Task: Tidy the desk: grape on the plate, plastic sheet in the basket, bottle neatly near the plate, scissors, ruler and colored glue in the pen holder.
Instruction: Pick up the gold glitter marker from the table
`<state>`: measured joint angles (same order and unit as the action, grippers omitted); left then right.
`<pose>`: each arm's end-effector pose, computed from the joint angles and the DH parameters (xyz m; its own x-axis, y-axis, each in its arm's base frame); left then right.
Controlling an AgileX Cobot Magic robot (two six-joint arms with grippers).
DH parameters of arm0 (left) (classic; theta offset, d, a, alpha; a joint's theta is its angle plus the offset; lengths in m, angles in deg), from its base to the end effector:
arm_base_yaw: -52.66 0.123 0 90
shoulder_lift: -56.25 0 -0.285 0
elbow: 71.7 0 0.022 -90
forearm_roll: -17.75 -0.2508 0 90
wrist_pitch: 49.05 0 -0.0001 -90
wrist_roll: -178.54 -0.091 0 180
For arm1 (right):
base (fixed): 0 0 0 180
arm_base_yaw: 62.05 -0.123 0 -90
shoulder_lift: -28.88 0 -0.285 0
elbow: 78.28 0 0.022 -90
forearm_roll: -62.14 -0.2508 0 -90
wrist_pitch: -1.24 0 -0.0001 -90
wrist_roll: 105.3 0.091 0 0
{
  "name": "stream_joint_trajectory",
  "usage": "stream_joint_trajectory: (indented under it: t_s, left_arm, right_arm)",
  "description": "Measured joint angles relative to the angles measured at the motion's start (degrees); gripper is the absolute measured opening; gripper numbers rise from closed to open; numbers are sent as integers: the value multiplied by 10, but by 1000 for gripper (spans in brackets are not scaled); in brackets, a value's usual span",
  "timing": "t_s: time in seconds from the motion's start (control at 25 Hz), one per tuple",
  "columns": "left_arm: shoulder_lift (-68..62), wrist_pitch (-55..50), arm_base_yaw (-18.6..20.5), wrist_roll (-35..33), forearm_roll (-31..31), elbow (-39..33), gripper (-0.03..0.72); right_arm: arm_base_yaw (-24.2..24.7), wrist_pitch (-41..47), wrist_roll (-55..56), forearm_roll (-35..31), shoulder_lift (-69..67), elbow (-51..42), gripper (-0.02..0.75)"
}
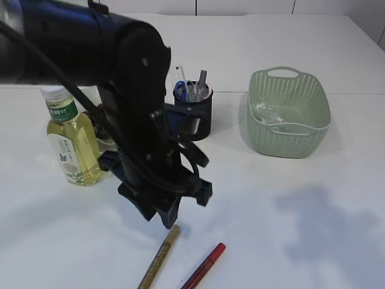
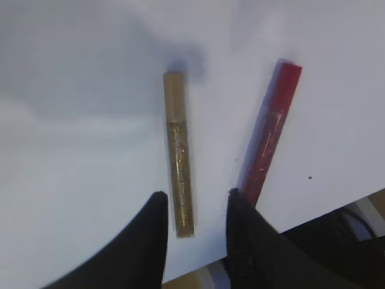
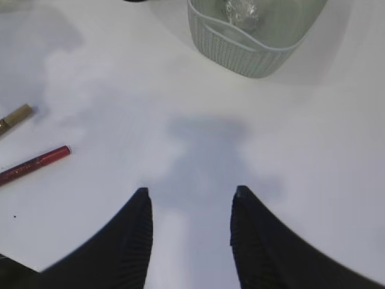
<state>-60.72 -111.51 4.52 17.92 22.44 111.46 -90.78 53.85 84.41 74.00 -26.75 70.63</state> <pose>0.2443 -0.2826 0.2053 -0.8933 0.4480 -0.0352 0.4493 0.8887 -0.0917 0.1364 0.0578 0.3270 -0.6747 -0.3219 -0.6642 -0.3513 0.9315 -0.0945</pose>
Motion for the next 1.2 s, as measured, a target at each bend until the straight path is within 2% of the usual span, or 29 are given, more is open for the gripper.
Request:
stream_joint_trajectory:
  t_s: [0.2,0.36,0.56,0.88,1.2]
  left_arm:
    - [-11,10,-13,38,-9,-50,245]
    - [-11,48,-17,65,-12,-83,244]
    - [-11,108,-41,97,-13,-115,245]
    - [-29,140,-47,139,-47,-118,245]
    - [-43,140,-47,144,-47,-118,249]
  right_arm:
    - [0,41,1,0,0,0,349]
    - [0,50,1,0,0,0,349]
    - [0,60,1,0,0,0,349]
    - [0,67,1,-1,6,0,349]
    - [0,70,1,-1,11,0,348]
